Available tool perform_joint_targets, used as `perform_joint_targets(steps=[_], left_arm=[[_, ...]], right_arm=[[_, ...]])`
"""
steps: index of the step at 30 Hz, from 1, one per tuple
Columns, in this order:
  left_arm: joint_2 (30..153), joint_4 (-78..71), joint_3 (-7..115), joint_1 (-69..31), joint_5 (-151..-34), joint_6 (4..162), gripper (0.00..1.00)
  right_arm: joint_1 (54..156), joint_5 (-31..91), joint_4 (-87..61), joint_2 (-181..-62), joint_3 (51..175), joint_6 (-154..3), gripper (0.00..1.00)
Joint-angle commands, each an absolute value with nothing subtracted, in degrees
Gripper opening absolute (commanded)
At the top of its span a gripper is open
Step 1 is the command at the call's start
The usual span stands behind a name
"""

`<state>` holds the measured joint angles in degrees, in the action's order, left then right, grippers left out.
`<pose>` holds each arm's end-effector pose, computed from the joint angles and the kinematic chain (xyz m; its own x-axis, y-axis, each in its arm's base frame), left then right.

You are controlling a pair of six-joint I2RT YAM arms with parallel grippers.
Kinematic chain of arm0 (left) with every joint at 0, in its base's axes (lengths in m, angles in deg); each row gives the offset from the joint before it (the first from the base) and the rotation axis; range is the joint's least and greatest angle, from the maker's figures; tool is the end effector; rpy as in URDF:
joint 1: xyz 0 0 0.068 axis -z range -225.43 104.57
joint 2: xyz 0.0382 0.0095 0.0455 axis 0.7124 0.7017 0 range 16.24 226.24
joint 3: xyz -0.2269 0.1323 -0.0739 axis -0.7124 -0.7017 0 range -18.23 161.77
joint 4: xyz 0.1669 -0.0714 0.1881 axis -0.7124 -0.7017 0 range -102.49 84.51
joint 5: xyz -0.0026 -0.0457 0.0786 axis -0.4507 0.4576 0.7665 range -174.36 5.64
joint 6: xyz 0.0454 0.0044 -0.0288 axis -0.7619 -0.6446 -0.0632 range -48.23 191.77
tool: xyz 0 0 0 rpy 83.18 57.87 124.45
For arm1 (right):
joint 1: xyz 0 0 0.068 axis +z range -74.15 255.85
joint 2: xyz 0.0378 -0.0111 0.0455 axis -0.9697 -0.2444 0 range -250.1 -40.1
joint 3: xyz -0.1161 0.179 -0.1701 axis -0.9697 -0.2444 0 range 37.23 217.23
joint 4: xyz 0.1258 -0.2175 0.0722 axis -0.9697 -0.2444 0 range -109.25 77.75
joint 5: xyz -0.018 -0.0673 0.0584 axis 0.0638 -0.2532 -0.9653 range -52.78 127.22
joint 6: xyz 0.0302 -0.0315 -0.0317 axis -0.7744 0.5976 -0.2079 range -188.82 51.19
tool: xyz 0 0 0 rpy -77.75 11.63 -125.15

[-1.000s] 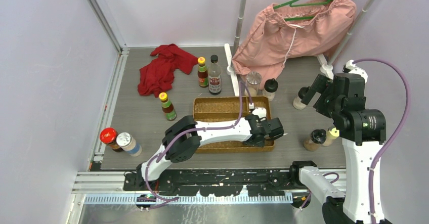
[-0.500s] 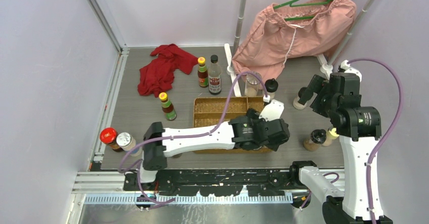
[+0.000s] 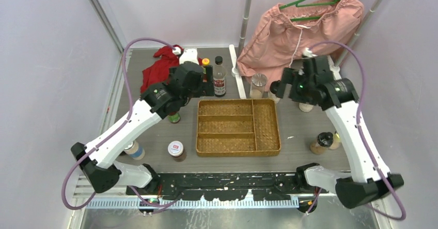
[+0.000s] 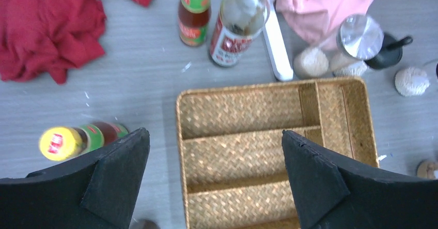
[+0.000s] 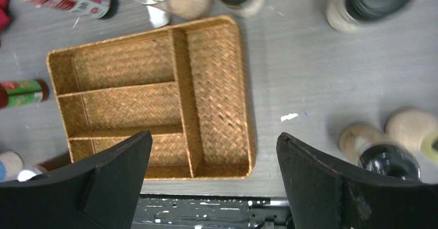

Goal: Organize the condiment bottles
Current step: Pick up the bottle from the center of the board.

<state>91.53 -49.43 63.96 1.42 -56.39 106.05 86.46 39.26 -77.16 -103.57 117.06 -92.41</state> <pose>0.1989 -0.1879 0.3943 -0.5592 -0.1309 -0.8186 0.0890 0.9723 -0.2162 0.1897 0.0343 0.3942 -0.7393 0.2685 -0.6175 0.1475 0.9593 0.2406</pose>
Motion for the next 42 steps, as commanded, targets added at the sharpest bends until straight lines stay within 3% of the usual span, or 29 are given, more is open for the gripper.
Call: perform_joint_targets(steps=[1,6,14,17,29,42], left_arm=[[93.0,-50.5,69.3,-1.8,-53.6,99.1,1.0],[88.9,-43.6,61.8,-8.4,-55.9,102.7,1.0],[84.4,-43.4,49.6,-15.6,-64.1,109.4,0.98],[82.9,-42.7,46.6,-15.6,-65.8,109.8,0.97],[83.6,-42.3,44.7,-15.6,-67.4,108.1,0.96],[83.1,-42.8,45.2,-15.6,-71.3,107.7,0.94]], right_arm=[[97.8,45.8,-69.7,-110.0,124.5,-87.9,0.97],[105.2,52.6,-55.3,-114.7,120.3,-83.4,1.0],[107.4,49.8,-17.9,-113.6,99.2,-78.6,0.99],[107.8,48.2,-9.9,-117.1,97.2,-79.5,0.99],[114.6,49.2,-2.3,-129.0,107.1,-78.9,0.97],[115.4,52.1,6.3,-136.6,110.3,-76.3,0.93]])
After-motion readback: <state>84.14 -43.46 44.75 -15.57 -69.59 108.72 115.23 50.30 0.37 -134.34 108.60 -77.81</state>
